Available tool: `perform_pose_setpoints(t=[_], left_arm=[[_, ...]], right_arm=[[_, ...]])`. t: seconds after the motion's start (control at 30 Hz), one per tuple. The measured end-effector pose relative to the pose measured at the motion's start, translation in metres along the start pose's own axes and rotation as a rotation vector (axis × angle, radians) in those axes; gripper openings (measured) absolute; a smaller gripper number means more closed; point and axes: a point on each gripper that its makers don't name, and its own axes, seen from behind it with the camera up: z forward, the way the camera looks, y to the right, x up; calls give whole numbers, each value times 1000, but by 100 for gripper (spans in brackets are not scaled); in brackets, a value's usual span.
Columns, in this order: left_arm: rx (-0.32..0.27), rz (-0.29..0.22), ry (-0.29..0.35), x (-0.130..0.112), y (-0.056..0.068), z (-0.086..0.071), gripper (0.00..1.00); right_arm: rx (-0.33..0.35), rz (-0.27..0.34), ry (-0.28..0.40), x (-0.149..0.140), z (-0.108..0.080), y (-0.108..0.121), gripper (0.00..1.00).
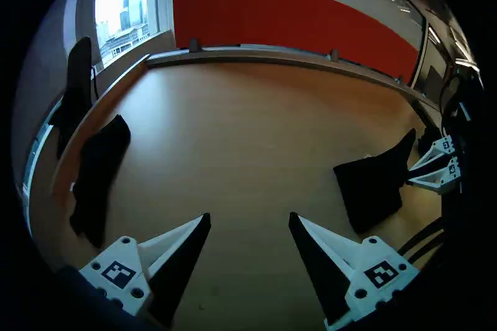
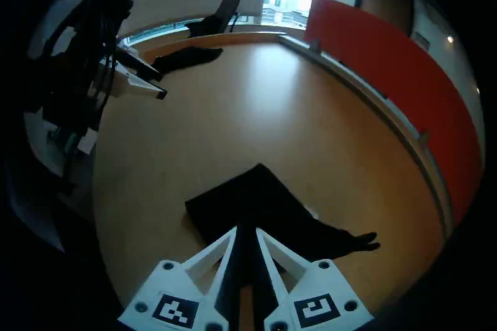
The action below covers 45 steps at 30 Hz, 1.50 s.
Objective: Fold towel
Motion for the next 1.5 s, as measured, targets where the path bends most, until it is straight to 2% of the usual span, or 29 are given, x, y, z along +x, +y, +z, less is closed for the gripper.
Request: perform_pose_setpoints(t=[0.3,0.5,0.7,1.1,1.33,1.47,1.5], left_arm=[[22,-24,11,-1,-13,-8,94],[29,-35,12,-4,-17,-12,93],[33,-39,11,-5,-20,-12,94],[26,-30,9,-5,-14,-9,94],[30,-30,9,-5,-15,-9,94],[31,-32,8,-5,-15,-9,94],[31,-32,8,-5,-15,-9,94]], right_arm=[[63,-59,-25,5,23,-26,6],[85,-37,-41,3,36,-33,6],[84,-22,-40,3,35,-29,6],[97,10,-48,-3,32,-31,8],[100,5,-45,-4,30,-31,7],[100,11,-47,-5,29,-32,13],[102,14,-48,-5,29,-32,17]])
